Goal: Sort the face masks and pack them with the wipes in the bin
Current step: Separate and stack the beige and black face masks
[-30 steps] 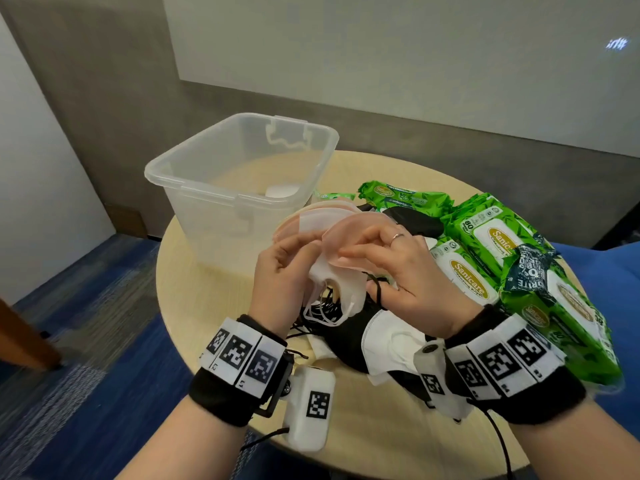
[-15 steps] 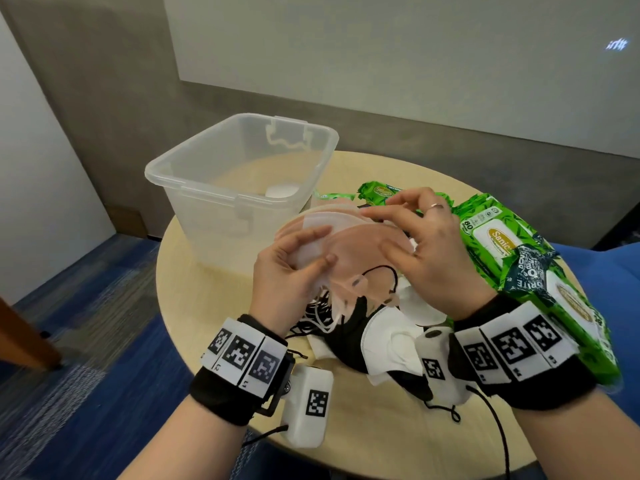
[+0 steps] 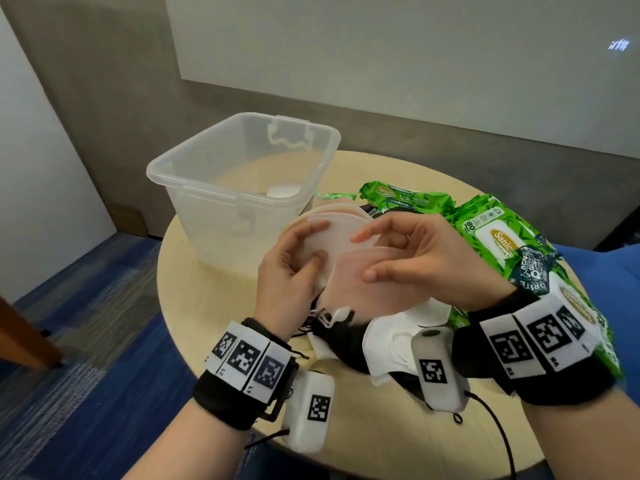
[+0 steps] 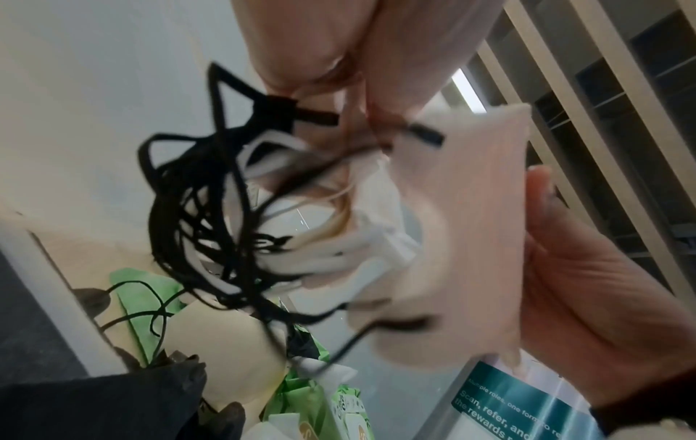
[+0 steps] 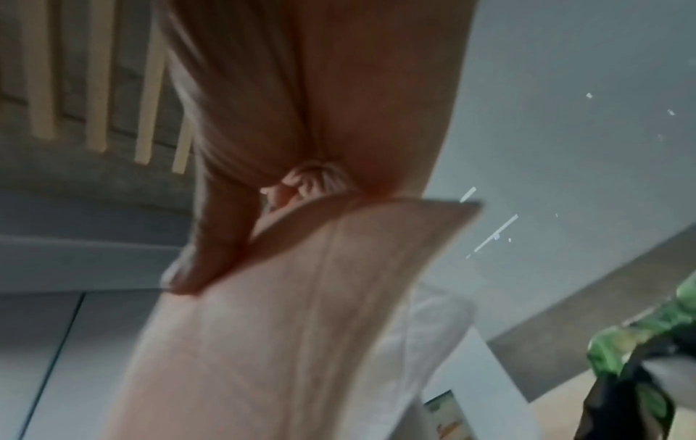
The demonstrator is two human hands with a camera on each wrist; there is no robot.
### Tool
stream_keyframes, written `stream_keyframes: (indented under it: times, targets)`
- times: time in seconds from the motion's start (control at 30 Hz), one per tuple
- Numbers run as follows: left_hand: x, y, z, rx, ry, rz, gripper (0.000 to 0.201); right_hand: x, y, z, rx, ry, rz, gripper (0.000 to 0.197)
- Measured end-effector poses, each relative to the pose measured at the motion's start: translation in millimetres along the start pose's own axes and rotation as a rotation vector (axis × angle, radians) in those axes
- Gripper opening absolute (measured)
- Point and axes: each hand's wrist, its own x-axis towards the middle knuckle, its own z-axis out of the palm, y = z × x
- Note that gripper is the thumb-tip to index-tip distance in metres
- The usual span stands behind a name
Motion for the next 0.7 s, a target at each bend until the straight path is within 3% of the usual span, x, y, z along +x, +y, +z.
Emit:
stream_keyframes:
  times: [0.17, 0.27, 0.53, 0.7]
  targets:
    - [-7, 4, 4, -0.072, -0.054, -0.002, 0.05, 15, 17, 13, -0.149, 0.334, 0.019, 0.037]
    - [-8, 5, 5, -0.097, -0.083, -0.007, 0.045, 16, 23, 18, -0.237, 0.44, 0.034, 0.034]
    - [-8, 1, 5, -0.124, -0.105, -0.046, 0.036, 15, 22, 23, -0.398, 0.521, -0.035, 0.033]
    - [-7, 0, 4, -0.076, -0.099, -0.038, 0.037, 17, 26, 21, -0.515, 0.462, 0.014, 0.033]
